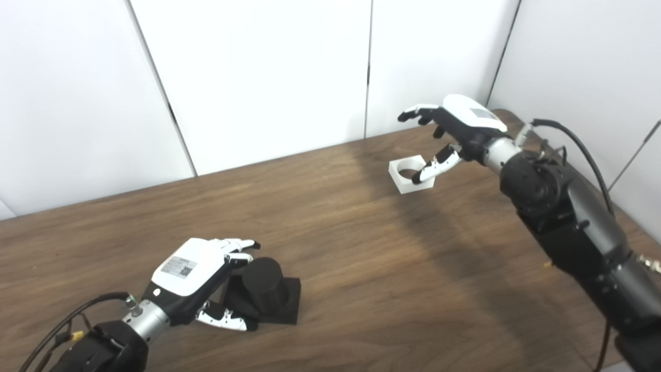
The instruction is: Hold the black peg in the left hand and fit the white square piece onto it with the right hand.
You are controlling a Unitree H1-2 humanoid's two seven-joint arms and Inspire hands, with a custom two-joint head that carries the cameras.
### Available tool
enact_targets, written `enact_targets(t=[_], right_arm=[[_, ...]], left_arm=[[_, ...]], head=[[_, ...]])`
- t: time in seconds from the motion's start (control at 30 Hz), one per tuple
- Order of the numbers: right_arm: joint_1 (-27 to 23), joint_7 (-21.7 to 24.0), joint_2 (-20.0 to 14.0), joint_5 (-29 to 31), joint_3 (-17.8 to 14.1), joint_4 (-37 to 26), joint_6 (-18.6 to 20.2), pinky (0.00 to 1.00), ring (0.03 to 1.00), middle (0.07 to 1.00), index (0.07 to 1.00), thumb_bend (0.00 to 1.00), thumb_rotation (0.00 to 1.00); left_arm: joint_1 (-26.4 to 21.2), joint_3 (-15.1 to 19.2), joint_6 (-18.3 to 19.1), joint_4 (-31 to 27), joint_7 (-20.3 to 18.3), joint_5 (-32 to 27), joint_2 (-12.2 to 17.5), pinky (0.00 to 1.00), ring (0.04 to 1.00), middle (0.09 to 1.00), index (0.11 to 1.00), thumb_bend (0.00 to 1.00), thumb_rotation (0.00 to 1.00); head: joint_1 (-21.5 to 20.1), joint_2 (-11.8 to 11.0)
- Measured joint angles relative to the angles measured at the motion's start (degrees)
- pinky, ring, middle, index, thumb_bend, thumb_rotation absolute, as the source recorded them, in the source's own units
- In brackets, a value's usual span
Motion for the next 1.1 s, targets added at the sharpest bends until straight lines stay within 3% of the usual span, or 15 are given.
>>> enact_targets(t=[0.3,0.57,0.73,1.1], right_arm=[[-6.9,9.9,-5.1,-5.2,7.9,6.0,0.2,0.88,0.971,0.980,0.957,0.96,0.23],[-11.2,15.2,-5.1,-16.1,15.7,12.2,0.8,0.83,0.963,0.981,0.953,0.98,0.18],[-11.9,15.1,-3.3,-21.0,16.4,15.6,1.0,0.85,0.973,0.974,0.959,0.95,0.17],[-12.6,13.6,-0.2,-23.3,17.5,22.5,-0.4,0.84,0.957,0.976,0.992,0.90,0.16]], left_arm=[[0.6,0.1,-1.0,0.2,1.4,0.0,0.5,0.77,0.850,0.865,0.491,0.52,0.06],[0.9,0.2,-1.0,0.2,1.4,-0.4,0.5,0.76,0.844,0.862,0.490,0.52,0.06],[1.2,0.5,-1.0,0.2,1.4,-0.8,0.6,0.77,0.845,0.868,0.490,0.52,0.06],[1.3,0.5,-1.0,-0.1,1.3,-0.9,0.6,0.78,0.856,0.866,0.491,0.52,0.06]], head=[[0.7,0.4],[1.1,0.3],[1.1,0.4],[1.6,0.5]])
